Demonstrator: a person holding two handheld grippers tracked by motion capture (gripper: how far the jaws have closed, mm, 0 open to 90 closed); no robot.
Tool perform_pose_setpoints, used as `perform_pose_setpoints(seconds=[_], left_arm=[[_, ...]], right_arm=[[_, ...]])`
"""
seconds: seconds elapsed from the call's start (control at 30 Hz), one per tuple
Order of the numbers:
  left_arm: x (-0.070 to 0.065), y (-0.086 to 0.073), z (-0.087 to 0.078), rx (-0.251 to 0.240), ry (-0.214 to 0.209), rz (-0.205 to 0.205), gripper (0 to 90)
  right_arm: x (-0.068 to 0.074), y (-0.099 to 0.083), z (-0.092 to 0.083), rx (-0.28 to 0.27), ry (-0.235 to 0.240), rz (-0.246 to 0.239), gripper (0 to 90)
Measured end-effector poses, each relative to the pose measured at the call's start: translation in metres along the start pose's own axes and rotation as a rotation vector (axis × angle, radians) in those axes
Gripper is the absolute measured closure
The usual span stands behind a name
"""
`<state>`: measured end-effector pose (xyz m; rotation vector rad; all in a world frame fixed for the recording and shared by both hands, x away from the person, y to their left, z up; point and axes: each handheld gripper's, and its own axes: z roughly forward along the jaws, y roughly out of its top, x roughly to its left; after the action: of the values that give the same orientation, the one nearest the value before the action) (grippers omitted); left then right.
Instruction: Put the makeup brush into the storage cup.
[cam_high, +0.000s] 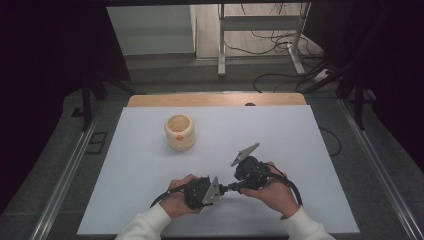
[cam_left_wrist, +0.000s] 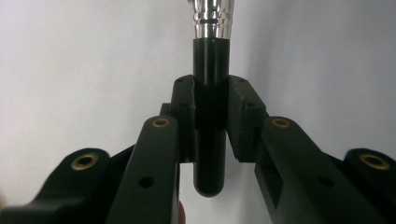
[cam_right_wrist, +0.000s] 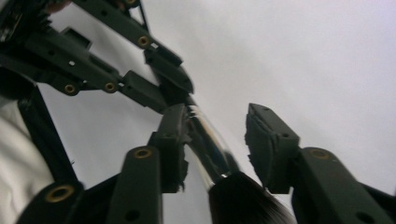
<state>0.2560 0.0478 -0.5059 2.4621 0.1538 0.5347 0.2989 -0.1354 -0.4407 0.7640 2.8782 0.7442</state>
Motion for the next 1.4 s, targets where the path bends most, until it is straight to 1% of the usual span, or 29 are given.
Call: perform_pose_setpoints(seconds=[0.1,0.13,0.17,0.2,0.23,0.27,0.3,0.4,0.43,0.47,0.5,0.57,0.6,0.63,0.67,0.7,0.77,0.8,0.83,0.87,0.93,1.0,1.03,1.1,1.27,1.3,1.33,1.37,1.4], left_arm=[[0.000,0.000,0.000,-0.001,0.001,-0.003,74.8],[0.000,0.000,0.000,-0.001,0.001,-0.003,74.8],[0.001,0.000,-0.001,0.001,0.002,-0.003,74.8],[0.002,0.000,-0.001,-0.002,0.001,-0.013,74.8],[0.002,0.000,-0.001,-0.002,0.001,-0.013,74.8],[0.003,-0.001,-0.002,-0.004,-0.003,-0.027,74.8],[0.005,-0.002,-0.002,-0.006,-0.005,-0.031,74.8],[0.010,-0.005,-0.005,-0.020,-0.011,-0.069,74.8],[0.010,-0.005,-0.005,-0.020,-0.011,-0.069,74.8],[0.013,-0.007,-0.007,-0.025,-0.017,-0.087,74.8],[0.015,-0.009,-0.008,-0.036,-0.019,-0.108,74.8],[0.020,-0.011,-0.011,-0.046,-0.023,-0.135,74.8],[0.022,-0.013,-0.011,-0.053,-0.026,-0.149,74.8],[0.023,-0.014,-0.012,-0.060,-0.027,-0.166,74.8],[0.026,-0.016,-0.014,-0.070,-0.032,-0.185,74.8],[0.026,-0.016,-0.014,-0.070,-0.032,-0.185,74.8],[0.030,-0.019,-0.017,-0.086,-0.032,-0.213,74.8],[0.030,-0.019,-0.017,-0.086,-0.032,-0.213,74.8],[0.031,-0.021,-0.019,-0.094,-0.031,-0.227,74.8],[0.032,-0.022,-0.020,-0.103,-0.032,-0.240,74.8],[0.033,-0.023,-0.021,-0.105,-0.032,-0.239,74.8],[0.035,-0.026,-0.023,-0.121,-0.031,-0.266,74.8],[0.035,-0.026,-0.023,-0.121,-0.031,-0.266,74.8],[0.038,-0.028,-0.027,-0.139,-0.025,-0.290,74.8],[0.041,-0.033,-0.032,-0.169,-0.018,-0.321,74.8],[0.042,-0.033,-0.033,-0.173,-0.013,-0.324,74.8],[0.042,-0.034,-0.034,-0.179,-0.013,-0.338,74.8],[0.042,-0.034,-0.034,-0.179,-0.013,-0.338,74.8],[0.044,-0.036,-0.036,-0.193,-0.012,-0.347,74.8]], right_arm=[[-0.004,-0.001,-0.006,-0.032,-0.012,0.020,53.1],[-0.004,-0.001,-0.006,-0.032,-0.012,0.020,53.1],[-0.006,-0.002,-0.008,-0.044,-0.021,0.032,51.8],[-0.010,-0.003,-0.012,-0.073,-0.035,0.048,50.3],[-0.011,-0.004,-0.014,-0.086,-0.040,0.058,49.2],[-0.013,-0.006,-0.016,-0.100,-0.047,0.065,48.0],[-0.015,-0.007,-0.018,-0.116,-0.058,0.075,47.4],[-0.021,-0.010,-0.027,-0.172,-0.075,0.117,44.8],[-0.023,-0.011,-0.030,-0.192,-0.079,0.128,44.6],[-0.023,-0.011,-0.030,-0.192,-0.079,0.128,44.6],[-0.025,-0.013,-0.034,-0.209,-0.083,0.133,43.9],[-0.028,-0.016,-0.041,-0.257,-0.078,0.151,43.1],[-0.030,-0.018,-0.046,-0.281,-0.085,0.161,41.1],[-0.030,-0.018,-0.046,-0.281,-0.085,0.161,41.1],[-0.032,-0.021,-0.050,-0.301,-0.100,0.172,39.8],[-0.032,-0.021,-0.050,-0.301,-0.100,0.172,39.8],[-0.034,-0.025,-0.053,-0.318,-0.112,0.184,38.7],[-0.034,-0.025,-0.053,-0.318,-0.112,0.184,38.7],[-0.036,-0.029,-0.053,-0.325,-0.126,0.189,38.2],[-0.038,-0.031,-0.053,-0.327,-0.128,0.195,37.9],[-0.039,-0.033,-0.053,-0.328,-0.128,0.198,37.7],[-0.043,-0.039,-0.052,-0.326,-0.127,0.212,37.0],[-0.044,-0.041,-0.052,-0.325,-0.129,0.214,36.9],[-0.045,-0.045,-0.051,-0.316,-0.129,0.213,36.6],[-0.049,-0.056,-0.047,-0.308,-0.124,0.216,36.1],[-0.050,-0.058,-0.046,-0.307,-0.124,0.216,35.6],[-0.051,-0.060,-0.046,-0.307,-0.122,0.212,34.7],[-0.052,-0.062,-0.045,-0.307,-0.121,0.210,33.9],[-0.053,-0.065,-0.044,-0.309,-0.125,0.210,33.1]])
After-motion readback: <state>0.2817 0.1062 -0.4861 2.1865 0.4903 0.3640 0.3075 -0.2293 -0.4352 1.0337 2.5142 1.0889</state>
